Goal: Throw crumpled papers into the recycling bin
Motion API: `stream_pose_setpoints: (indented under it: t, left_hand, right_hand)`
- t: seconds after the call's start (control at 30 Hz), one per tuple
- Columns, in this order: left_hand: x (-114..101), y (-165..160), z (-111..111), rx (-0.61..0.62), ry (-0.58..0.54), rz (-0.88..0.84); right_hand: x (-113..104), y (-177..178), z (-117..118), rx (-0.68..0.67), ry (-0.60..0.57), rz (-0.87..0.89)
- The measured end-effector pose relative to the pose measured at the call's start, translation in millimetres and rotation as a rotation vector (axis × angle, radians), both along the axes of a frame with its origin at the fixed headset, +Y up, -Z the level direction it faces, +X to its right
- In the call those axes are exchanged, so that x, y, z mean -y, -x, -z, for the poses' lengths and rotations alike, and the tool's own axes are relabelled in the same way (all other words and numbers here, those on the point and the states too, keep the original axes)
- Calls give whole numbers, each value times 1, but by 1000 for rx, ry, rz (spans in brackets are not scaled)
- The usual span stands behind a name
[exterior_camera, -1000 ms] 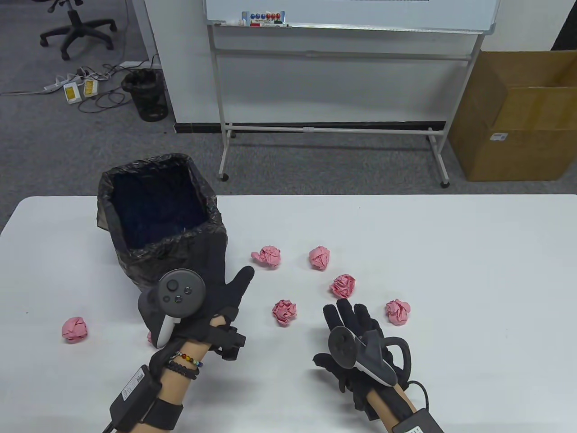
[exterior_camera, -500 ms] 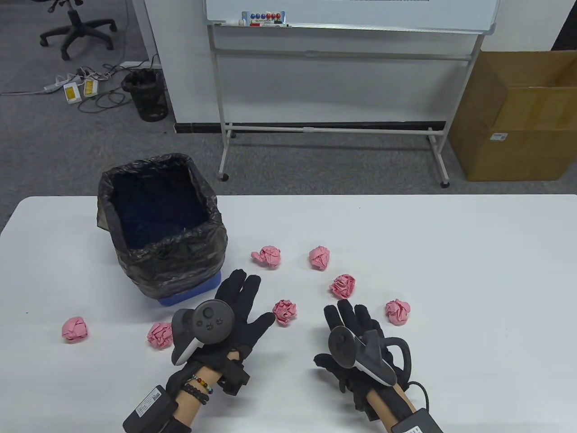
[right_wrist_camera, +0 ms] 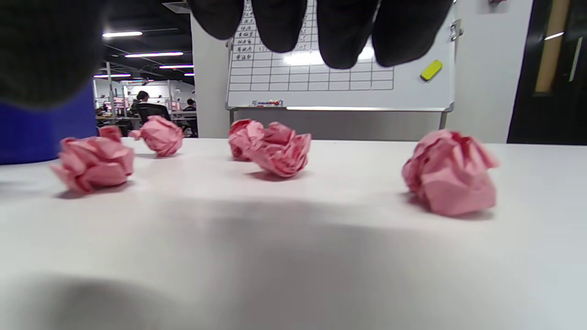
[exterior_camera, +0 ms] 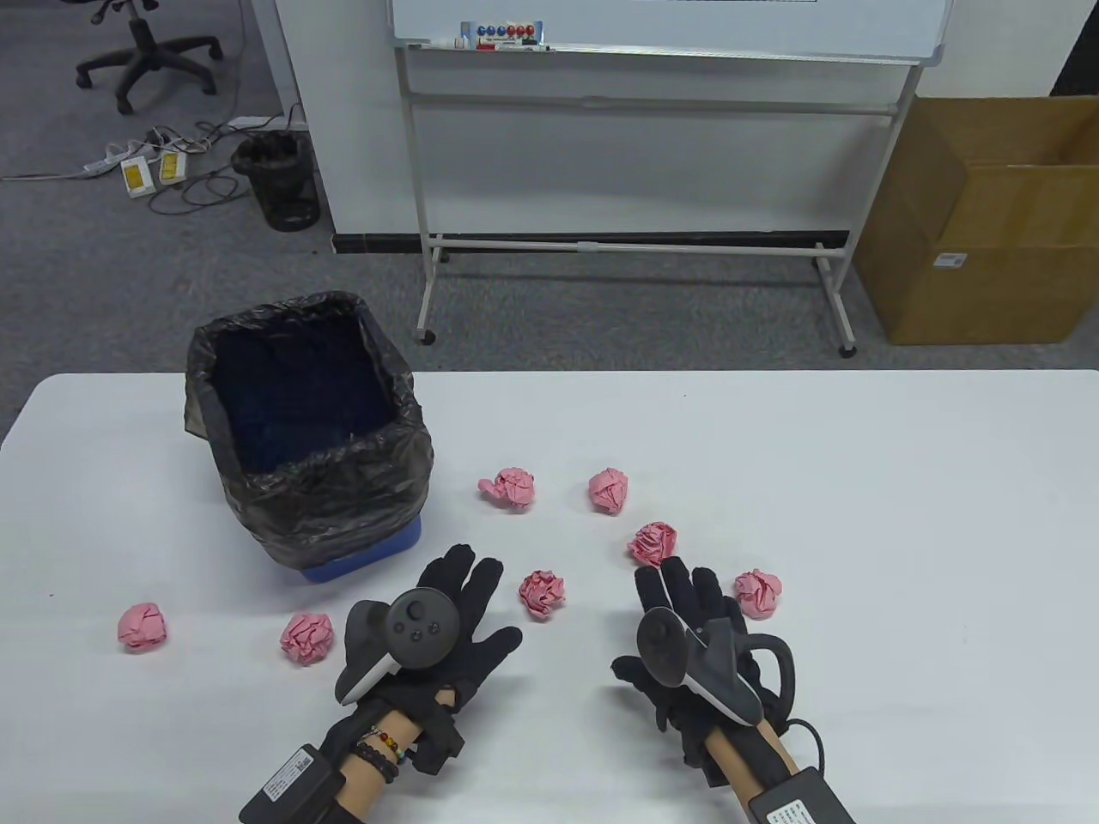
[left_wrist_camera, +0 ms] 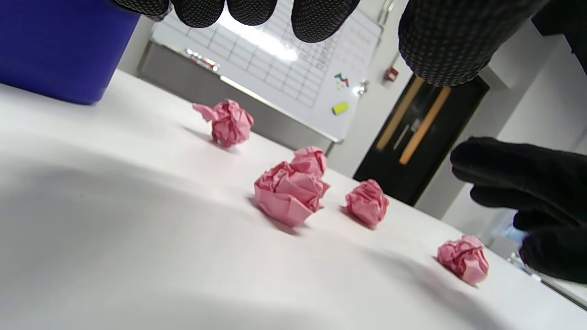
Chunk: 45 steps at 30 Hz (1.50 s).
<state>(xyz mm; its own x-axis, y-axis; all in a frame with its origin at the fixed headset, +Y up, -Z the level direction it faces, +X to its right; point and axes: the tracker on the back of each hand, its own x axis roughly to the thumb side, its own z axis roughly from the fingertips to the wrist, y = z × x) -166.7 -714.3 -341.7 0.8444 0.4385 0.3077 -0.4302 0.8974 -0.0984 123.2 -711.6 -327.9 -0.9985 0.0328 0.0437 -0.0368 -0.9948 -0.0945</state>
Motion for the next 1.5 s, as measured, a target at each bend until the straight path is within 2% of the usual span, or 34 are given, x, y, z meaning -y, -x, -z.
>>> stream_pose_setpoints:
  t: [0.27, 0.43, 0.57, 0.73, 0.87, 1.07, 1.2, 1.4, 1.5]
  left_hand:
    - [1, -1, 1, 20, 20, 15]
    - [2, 0, 2, 30, 19, 26]
    - [2, 3, 2, 32, 21, 15]
    - [2, 6, 4, 34, 31, 17]
    - [2, 7, 5, 35, 36, 7]
    - [4, 7, 5, 39, 41, 2]
    - [4, 7, 6, 41, 41, -8]
    - [5, 8, 6, 46, 50, -27]
    - [5, 8, 7, 55, 66, -55]
  right_hand:
    - [-20, -39, 30, 150, -26, -38]
    - [-24, -65, 54, 254, 9, -28]
    - [-19, -78, 68, 320, 48, -34]
    - [-3, -87, 80, 392, 149, -100]
    - [7, -86, 87, 410, 165, -138]
    - [14, -81, 93, 417, 170, -196]
    - [16, -77, 92, 403, 123, -209]
    - [3, -68, 82, 352, 83, -167]
    - [-8, -60, 71, 312, 57, -88]
